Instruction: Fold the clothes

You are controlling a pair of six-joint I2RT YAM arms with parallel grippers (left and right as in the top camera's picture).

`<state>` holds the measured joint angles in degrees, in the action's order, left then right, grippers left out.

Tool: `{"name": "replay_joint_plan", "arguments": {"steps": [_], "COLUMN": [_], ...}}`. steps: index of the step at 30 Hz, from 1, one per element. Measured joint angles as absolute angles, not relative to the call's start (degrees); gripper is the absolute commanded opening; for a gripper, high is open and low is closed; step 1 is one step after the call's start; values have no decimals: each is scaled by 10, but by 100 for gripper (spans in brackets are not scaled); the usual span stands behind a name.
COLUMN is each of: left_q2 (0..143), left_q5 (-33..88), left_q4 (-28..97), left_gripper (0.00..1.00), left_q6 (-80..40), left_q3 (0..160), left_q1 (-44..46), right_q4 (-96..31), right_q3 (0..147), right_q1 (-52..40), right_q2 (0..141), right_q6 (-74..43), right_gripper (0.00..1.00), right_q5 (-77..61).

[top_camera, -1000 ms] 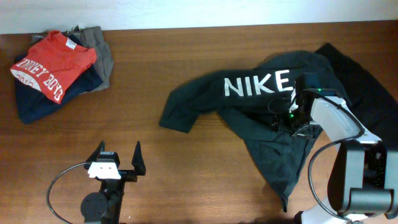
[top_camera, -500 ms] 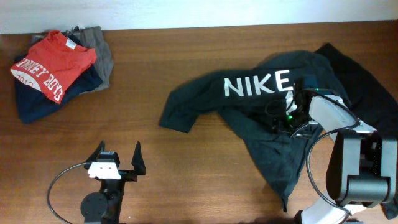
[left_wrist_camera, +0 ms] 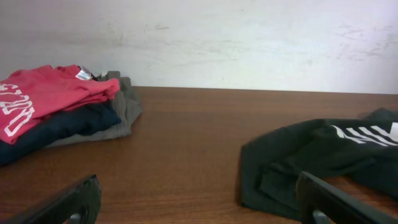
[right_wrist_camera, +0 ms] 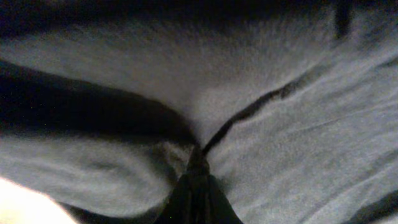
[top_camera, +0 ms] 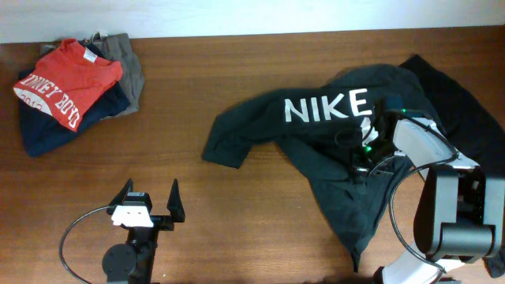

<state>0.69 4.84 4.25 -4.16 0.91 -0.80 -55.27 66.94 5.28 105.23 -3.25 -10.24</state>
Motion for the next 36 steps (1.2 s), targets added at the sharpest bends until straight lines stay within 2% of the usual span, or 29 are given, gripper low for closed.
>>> {"name": "replay_joint_plan", "arguments": {"steps": [12,20,26,36], "left_q2": [7,7,7,7], "left_q5": [48,48,48,48], "left_q4": [43,43,43,43], "left_gripper": [99,99,99,99], "left_q6": [-42,-42,-42,-42], "left_q3": [9,9,9,9], "left_q1": [-8,-8,-8,-8], "right_q4": [-687,-738,-762,-767], "right_q3": [777,778,780,754], "right_q1": [53,48,-23,-161], "right_q2": [1000,887,810,806], "right_q6": [-62,-69,-75,-92], "right_gripper": [4,4,4,4], "right_q5": [-126,-226,-248,-237]}}
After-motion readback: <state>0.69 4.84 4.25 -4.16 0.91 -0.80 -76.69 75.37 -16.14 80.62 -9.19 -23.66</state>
